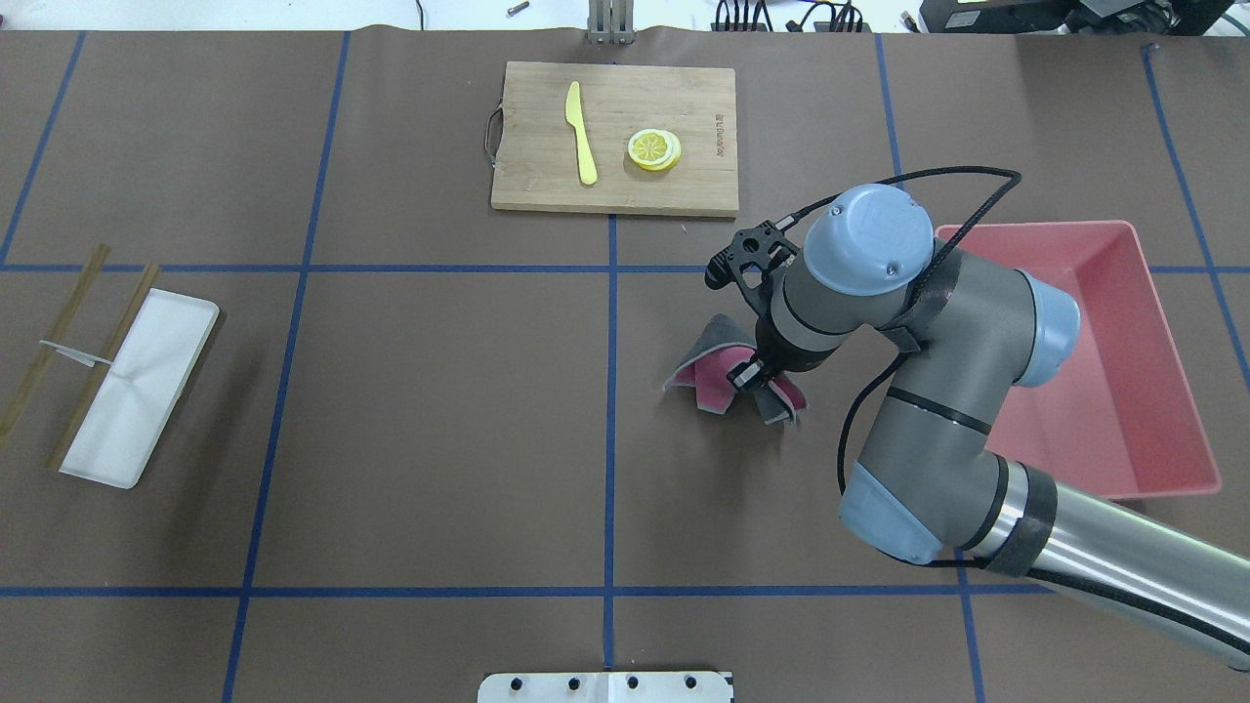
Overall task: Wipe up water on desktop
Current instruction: 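Wipe the towel again toward the cutting board with the right gripper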
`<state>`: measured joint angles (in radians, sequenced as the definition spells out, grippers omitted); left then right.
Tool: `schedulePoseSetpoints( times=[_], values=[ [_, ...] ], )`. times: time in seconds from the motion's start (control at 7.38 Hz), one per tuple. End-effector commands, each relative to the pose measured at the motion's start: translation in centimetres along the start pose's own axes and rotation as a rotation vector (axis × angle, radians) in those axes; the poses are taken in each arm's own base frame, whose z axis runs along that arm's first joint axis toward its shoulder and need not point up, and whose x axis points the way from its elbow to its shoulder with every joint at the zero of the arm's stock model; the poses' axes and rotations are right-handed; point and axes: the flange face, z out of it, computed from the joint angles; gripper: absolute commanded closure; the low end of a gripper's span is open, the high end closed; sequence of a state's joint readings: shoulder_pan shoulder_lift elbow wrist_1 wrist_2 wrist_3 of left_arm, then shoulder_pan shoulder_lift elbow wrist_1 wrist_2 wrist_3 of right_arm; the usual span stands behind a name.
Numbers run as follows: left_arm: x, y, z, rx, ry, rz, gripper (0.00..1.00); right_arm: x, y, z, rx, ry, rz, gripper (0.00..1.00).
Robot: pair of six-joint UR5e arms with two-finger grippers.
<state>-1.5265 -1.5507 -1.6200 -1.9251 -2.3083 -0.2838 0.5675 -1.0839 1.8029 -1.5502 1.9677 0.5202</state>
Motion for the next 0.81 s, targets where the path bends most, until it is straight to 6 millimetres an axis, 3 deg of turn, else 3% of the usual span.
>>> schedulePoseSetpoints(
  times=[0.0, 0.14, 0.41, 0.54, 0.68],
  values=[
    [-0.3, 0.0, 0.0, 0.0, -0.003, -0.004, 0.02, -3.4, 4.0, -0.9, -0.048, -0.036, 0.003, 1.0],
    [-0.6, -0.1, -0.2, 0.006, -0.004, -0.01, 0.02, -4.4, 6.0, -0.4, -0.078, -0.045, -0.009, 1.0],
    [-0.7, -0.2, -0.4, 0.009, -0.005, -0.011, 0.02, -5.1, 6.6, 1.8, -0.124, -0.026, -0.015, 1.0],
    [-0.5, -0.3, -0.5, 0.012, -0.004, -0.008, 0.02, -3.3, 5.4, 3.0, -0.129, 0.002, 0.013, 1.0],
    [-0.6, -0.3, -0.5, 0.011, -0.004, -0.01, 0.02, -0.9, 3.6, 2.7, -0.116, 0.026, 0.042, 1.0]
  ],
)
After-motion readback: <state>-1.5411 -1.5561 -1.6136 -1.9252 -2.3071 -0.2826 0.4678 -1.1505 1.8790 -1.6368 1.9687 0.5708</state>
